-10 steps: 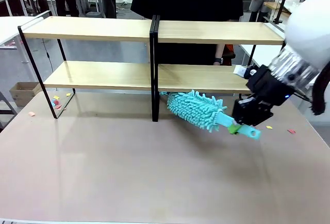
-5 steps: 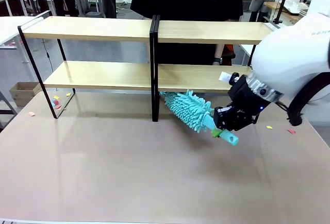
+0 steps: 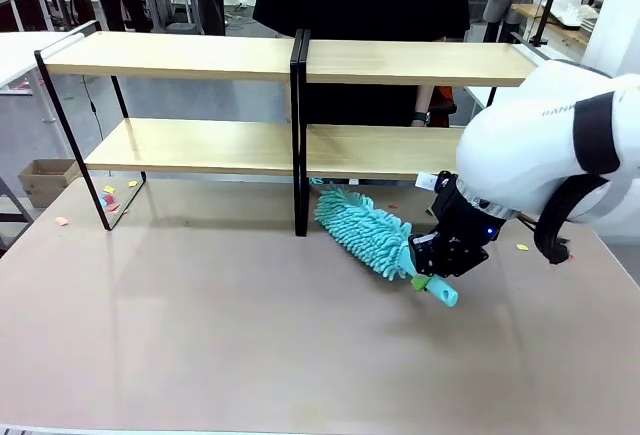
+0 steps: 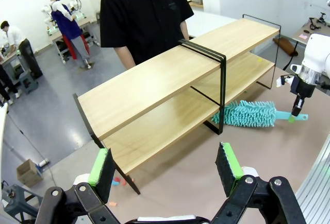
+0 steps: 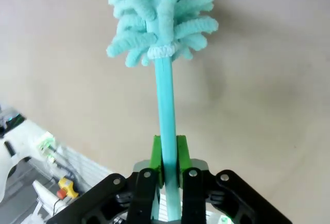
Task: Clean the shelves.
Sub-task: Clean another randomly selected level of the Shelf with the Duster.
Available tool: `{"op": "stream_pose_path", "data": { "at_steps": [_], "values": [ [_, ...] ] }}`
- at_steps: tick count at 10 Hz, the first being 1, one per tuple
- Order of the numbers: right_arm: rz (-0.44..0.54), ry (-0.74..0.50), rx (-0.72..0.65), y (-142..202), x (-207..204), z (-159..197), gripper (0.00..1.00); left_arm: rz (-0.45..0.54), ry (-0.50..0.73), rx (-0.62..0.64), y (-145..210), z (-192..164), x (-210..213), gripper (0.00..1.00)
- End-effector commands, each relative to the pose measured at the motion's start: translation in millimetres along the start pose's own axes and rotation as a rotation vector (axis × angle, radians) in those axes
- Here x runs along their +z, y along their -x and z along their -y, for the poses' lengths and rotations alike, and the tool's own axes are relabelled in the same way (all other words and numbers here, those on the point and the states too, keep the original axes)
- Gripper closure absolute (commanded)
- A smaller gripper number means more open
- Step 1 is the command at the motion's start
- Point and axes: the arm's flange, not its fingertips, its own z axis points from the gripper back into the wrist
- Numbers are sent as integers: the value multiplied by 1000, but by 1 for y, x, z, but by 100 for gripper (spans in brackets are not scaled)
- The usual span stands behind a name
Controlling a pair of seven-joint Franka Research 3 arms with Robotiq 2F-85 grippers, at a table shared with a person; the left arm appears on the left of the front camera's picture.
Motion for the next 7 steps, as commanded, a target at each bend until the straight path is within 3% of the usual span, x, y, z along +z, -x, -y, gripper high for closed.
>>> {"op": "stream_pose_path", "data": {
  "at_steps": [1, 4, 5, 7],
  "values": [
    [37, 132, -138, -4, -1, 6, 87, 2, -5, -2, 1, 0, -1, 0],
    [38, 208, -326, 6, 13, 43, 87, 2, -5, -2, 1, 0, -1, 0],
    [-6, 236, -437, 10, 19, 59, 87, 2, -5, -2, 1, 0, -1, 0],
    [71, 342, -575, 19, 35, 74, 87, 2, -5, -2, 1, 0, -1, 0]
  ]
}}
